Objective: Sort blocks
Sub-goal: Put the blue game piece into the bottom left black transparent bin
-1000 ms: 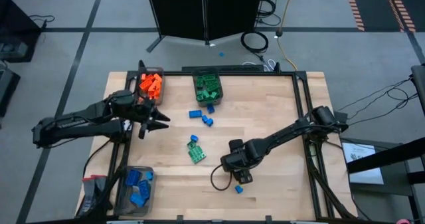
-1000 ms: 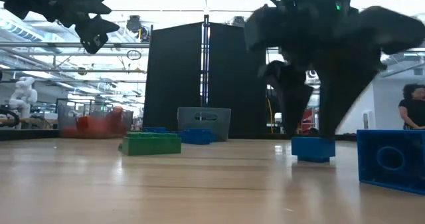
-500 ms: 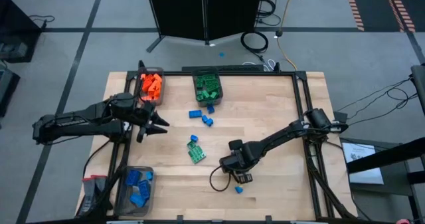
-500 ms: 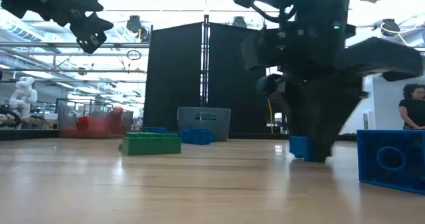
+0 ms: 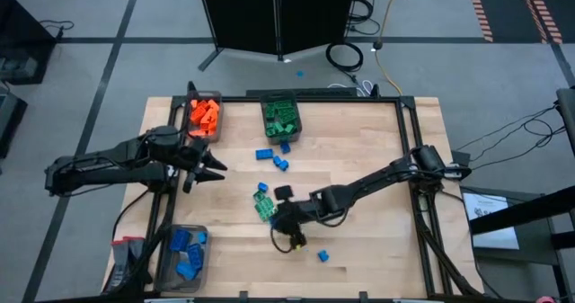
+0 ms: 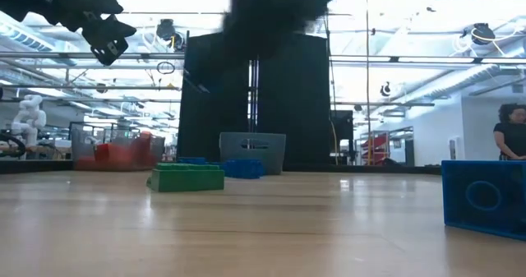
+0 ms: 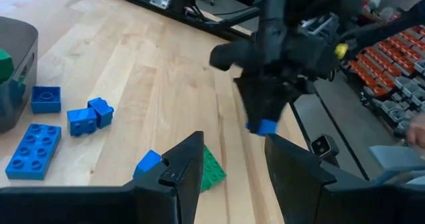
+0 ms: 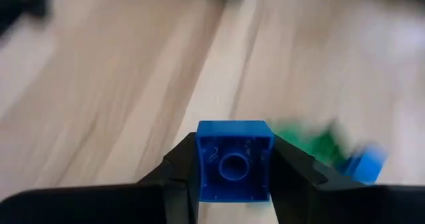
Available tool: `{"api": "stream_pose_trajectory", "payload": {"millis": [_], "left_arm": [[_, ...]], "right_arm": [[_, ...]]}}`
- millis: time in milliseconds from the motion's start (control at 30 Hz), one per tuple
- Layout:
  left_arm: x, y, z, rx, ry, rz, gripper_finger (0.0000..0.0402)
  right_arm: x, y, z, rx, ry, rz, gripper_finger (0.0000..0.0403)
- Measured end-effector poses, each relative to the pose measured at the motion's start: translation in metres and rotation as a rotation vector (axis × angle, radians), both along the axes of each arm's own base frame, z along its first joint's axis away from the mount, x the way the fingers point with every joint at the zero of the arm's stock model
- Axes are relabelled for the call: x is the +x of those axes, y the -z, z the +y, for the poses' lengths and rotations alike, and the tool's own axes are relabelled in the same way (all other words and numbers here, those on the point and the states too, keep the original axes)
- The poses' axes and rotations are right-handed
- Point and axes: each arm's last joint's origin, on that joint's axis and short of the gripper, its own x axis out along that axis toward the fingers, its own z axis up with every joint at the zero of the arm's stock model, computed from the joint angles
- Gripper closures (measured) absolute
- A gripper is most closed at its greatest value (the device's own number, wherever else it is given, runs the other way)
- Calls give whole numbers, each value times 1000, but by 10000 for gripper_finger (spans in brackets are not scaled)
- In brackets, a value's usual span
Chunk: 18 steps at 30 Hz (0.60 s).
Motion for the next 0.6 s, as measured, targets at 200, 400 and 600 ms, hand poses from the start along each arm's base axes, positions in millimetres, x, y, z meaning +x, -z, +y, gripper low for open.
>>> {"api": "stream_pose_trajectory", "payload": {"millis": [200, 400, 600], "left_arm": [[-5, -3, -1, 2, -1, -31, 242], [-11, -4, -3, 1, -2, -44, 242], [-16, -7, -4, 7, -1, -72, 242]], "right_arm": [[32, -25, -24, 43, -59, -416, 292], [67, 1, -36, 97, -81, -474, 292], [114, 11, -26, 151, -187, -493, 292]]}}
